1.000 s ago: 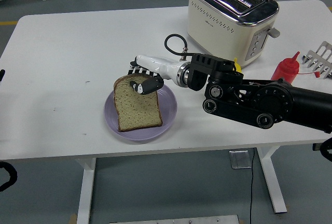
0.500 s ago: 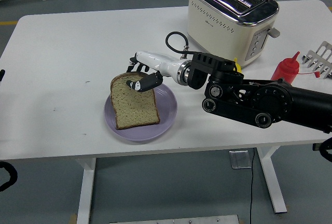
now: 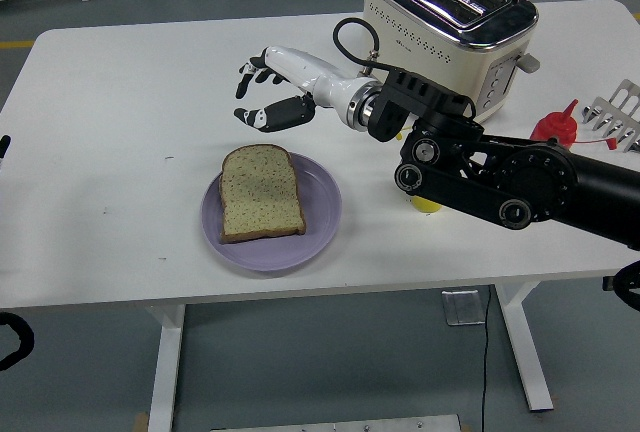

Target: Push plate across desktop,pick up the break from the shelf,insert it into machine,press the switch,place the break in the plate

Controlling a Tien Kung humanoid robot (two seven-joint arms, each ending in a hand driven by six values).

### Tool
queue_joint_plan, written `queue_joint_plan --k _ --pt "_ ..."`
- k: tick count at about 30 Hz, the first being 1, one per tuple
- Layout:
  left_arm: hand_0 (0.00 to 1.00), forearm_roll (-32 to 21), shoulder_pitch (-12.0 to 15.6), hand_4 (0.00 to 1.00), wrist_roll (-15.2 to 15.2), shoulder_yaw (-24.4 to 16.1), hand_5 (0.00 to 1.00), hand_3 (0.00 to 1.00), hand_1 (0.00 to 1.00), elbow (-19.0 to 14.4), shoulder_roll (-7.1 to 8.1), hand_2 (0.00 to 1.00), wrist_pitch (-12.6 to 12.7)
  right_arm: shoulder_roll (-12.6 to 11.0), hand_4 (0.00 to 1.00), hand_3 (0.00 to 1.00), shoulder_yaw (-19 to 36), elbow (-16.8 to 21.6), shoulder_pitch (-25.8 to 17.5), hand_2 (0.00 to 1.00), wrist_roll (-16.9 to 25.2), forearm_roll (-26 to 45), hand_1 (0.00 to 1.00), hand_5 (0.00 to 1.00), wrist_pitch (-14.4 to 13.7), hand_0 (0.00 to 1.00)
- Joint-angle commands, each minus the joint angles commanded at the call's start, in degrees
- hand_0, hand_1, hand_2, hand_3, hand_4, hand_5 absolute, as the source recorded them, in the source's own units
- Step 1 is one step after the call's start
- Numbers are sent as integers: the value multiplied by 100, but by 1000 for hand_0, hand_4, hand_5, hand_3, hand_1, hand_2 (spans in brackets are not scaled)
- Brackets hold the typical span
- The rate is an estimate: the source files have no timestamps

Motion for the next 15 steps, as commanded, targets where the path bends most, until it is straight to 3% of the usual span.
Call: queue_joint_plan --k 7,15 --pt "814 1 13 647 -3 14 998 850 861 -1 2 922 2 -175 713 881 609 353 -45 841 26 -139 796 378 -102 773" --pt "814 2 18 646 -4 21 998 849 861 0 9 922 4 -635 694 858 1631 1032 -210 826 224 257 793 382 -457 776"
